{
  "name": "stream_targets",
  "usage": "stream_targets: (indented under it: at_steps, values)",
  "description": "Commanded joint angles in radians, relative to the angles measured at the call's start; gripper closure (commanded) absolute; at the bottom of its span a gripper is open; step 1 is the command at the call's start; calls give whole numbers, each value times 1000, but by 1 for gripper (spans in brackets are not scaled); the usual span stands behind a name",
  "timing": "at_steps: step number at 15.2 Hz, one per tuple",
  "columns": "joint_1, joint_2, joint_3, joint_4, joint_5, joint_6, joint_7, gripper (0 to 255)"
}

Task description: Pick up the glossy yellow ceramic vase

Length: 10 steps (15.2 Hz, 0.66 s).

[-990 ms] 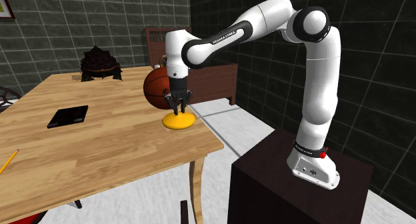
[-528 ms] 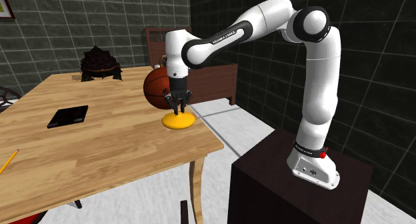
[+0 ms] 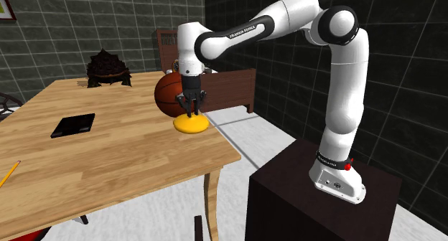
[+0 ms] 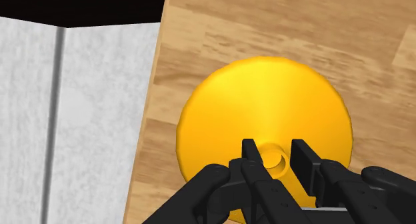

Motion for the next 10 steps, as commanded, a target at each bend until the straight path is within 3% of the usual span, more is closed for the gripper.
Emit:
stream_targets:
  at_steps: [1,10]
  values:
    - [-1,-5,1,22,4,-26,-3,255]
    - [0,-17,4,104,13,-119,-8,255]
